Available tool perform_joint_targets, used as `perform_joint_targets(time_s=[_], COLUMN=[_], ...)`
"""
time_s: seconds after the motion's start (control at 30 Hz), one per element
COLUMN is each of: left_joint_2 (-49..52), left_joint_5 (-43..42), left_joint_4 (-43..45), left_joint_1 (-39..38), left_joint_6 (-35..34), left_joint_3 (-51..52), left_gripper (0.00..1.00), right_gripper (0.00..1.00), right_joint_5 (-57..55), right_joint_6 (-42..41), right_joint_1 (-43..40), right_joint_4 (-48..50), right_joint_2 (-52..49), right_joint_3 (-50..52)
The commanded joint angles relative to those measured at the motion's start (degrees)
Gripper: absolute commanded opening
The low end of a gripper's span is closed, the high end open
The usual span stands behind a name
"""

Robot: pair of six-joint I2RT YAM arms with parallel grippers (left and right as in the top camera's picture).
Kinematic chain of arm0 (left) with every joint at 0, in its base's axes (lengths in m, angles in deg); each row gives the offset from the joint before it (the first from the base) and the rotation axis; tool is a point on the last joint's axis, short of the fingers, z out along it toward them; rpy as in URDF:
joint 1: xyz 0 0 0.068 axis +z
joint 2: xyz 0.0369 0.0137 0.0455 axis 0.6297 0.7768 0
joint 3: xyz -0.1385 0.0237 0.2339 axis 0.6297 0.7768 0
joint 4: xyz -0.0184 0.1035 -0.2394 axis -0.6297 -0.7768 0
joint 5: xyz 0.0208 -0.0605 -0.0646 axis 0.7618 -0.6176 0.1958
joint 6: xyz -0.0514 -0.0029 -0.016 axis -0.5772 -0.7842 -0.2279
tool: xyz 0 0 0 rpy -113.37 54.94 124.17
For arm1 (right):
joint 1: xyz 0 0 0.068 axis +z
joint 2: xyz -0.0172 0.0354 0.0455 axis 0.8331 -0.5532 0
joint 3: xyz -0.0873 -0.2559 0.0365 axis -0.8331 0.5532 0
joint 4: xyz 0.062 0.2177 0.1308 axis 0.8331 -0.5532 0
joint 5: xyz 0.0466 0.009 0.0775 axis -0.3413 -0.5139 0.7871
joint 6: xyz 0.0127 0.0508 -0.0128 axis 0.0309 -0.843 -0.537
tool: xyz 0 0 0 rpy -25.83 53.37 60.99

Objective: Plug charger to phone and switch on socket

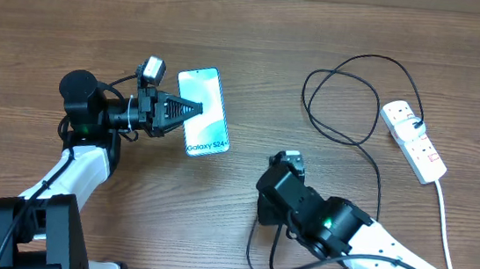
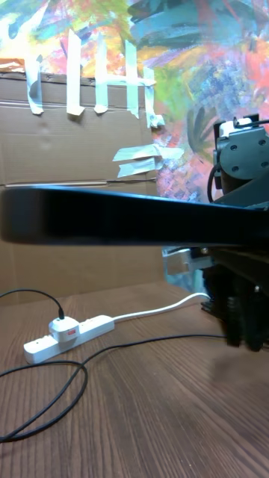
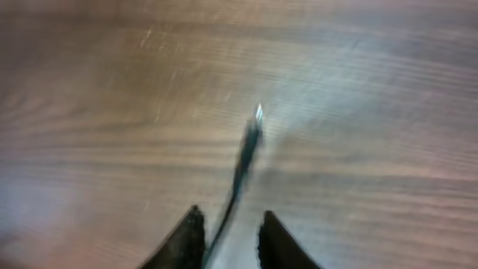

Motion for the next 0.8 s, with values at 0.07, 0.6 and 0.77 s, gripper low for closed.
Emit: perform_joint_targets(time_s=[0.07,0.6,0.77], left_joint_2=[0.2,0.2,0.2], left_joint_5=[0.3,0.7,0.3], left_joint_4=[0.5,0.5,0.5], left_joint_1=[0.3,0.3,0.3], left_joint_6=[-0.3,-0.3,-0.3], left_joint_3=[-1.4,-1.4,-1.4], left_gripper=[0.04,0.04,0.04], right_gripper=[0.49,0.72,0.6], right_joint_5=[-4.2,-2.2,-3.4], right_joint_6=[-1.6,-1.4,-5.5], right_joint_1=[-0.1,-0.1,-0.3], right_joint_4=[2.0,13.4,16.5], right_joint_2=[-6.3,-14.0,-19.3], right_joint_3=[0.1,0.1,0.1])
